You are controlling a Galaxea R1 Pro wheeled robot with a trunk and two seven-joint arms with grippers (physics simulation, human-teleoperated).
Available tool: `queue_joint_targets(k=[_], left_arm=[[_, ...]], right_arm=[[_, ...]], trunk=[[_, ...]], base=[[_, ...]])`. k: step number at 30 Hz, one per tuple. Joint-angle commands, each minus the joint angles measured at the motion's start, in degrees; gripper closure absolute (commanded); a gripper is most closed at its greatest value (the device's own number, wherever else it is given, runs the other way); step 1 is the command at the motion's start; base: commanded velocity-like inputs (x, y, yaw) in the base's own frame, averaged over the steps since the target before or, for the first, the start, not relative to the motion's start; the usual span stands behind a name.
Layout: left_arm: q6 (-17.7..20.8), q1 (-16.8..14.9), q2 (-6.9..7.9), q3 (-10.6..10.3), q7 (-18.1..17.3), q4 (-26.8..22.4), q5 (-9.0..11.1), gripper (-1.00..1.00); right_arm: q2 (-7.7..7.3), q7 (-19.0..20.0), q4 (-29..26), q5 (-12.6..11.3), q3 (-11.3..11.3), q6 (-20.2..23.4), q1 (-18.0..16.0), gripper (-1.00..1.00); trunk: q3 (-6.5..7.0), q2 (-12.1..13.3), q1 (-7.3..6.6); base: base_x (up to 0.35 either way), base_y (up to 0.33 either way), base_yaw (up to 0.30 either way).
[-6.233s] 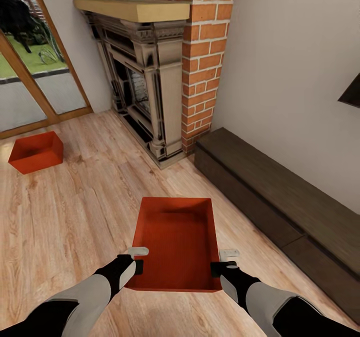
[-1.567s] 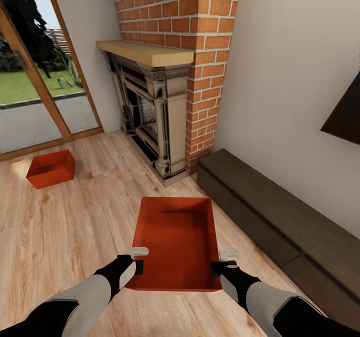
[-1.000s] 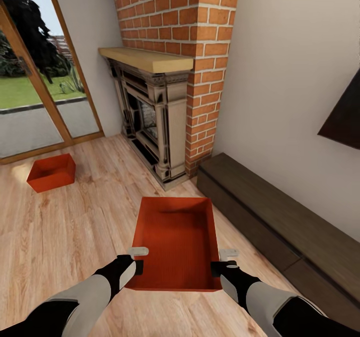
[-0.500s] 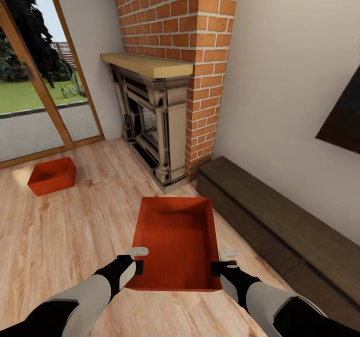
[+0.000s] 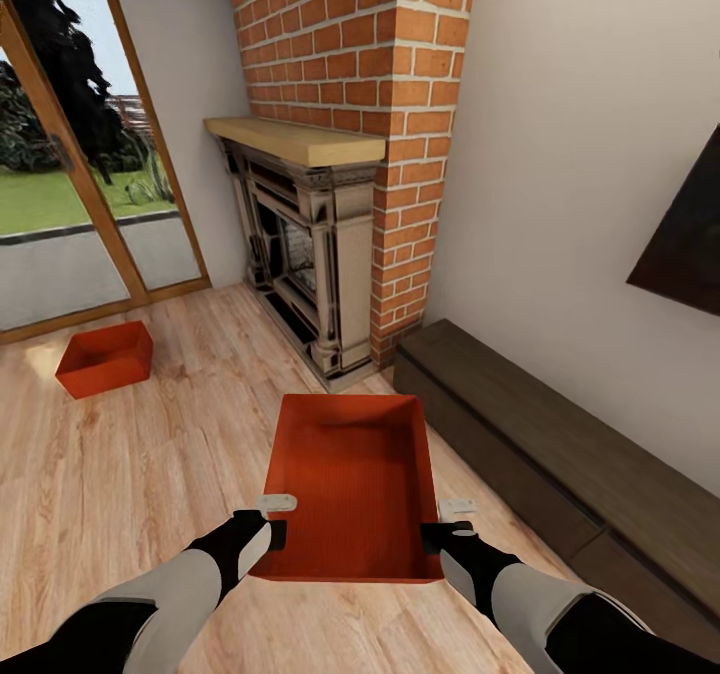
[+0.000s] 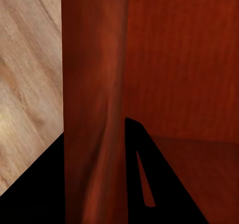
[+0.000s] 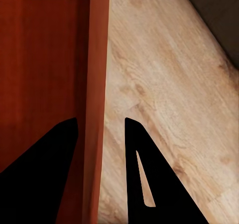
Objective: Move the two storage containers from the living room to the garage. In the garage, place one container on the floor and stack the other container on top of it (either order is fine).
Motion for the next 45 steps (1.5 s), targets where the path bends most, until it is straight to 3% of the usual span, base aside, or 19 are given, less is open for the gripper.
queue_joint_targets(k=[1,45], left_arm=[[0.5,0.0,-0.02,0.3,0.6,-0.3,-1.6,1.00],[0.5,0.0,-0.02,0.3,0.6,-0.4,-1.7,1.00]], right_arm=[[0.33,-0.3,0.1,-0.9,1.1,0.2,0.0,1.00],[0.33,-0.3,0.1,-0.9,1.1,0.2,0.0,1.00]], trunk=[[-0.01,-0.1,0.03],[3.95,-0.1,0.03]], base=[[0.000,0.000,0.000],[0.000,0.000,0.000]])
